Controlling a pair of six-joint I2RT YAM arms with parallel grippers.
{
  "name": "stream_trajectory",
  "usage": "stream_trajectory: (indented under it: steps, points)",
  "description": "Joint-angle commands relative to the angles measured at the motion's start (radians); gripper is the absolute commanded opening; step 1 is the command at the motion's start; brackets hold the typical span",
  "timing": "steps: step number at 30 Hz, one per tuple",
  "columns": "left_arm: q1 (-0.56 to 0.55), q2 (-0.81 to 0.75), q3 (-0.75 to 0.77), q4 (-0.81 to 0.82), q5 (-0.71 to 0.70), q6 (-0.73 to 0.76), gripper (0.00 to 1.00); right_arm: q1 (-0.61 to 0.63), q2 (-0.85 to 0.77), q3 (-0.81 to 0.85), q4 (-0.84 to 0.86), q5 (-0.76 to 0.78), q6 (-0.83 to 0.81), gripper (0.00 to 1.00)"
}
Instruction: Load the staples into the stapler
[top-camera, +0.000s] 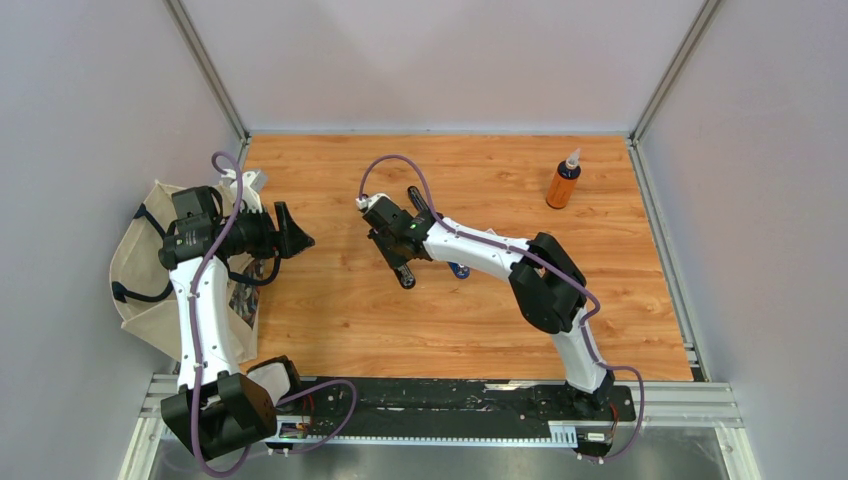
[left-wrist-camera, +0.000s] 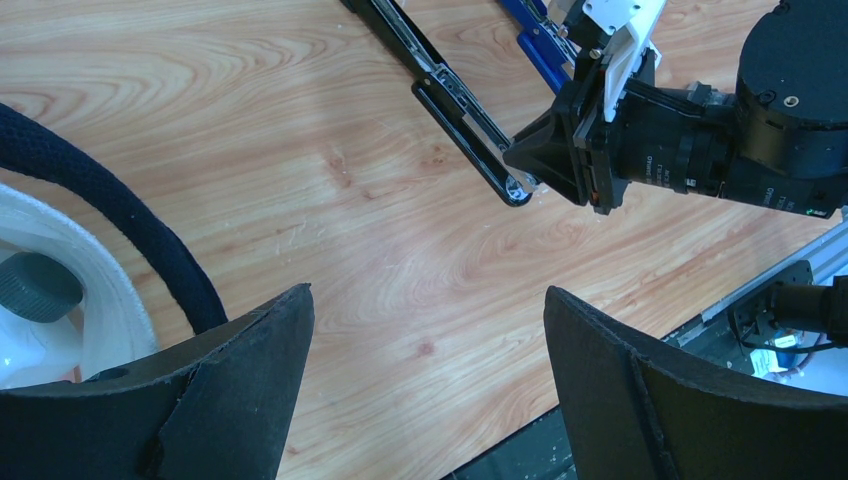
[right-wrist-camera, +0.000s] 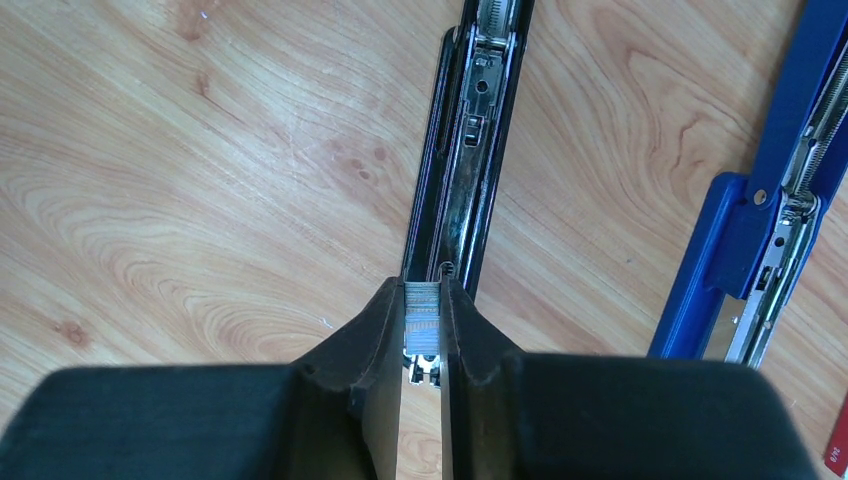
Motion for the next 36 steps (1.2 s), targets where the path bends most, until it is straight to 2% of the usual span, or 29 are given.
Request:
stream_trajectory:
  steps: [1, 36]
  points:
    - [0.013, -0.016, -0.001, 0.019, 0.016, 0.019, 0.93, 0.003, -0.011, 0.017, 0.044, 0.008, 0.017, 0.17]
    - [0.013, -0.013, -0.002, 0.019, 0.016, 0.022, 0.93, -0.032, -0.006, -0.015, 0.053, -0.038, 0.024, 0.16]
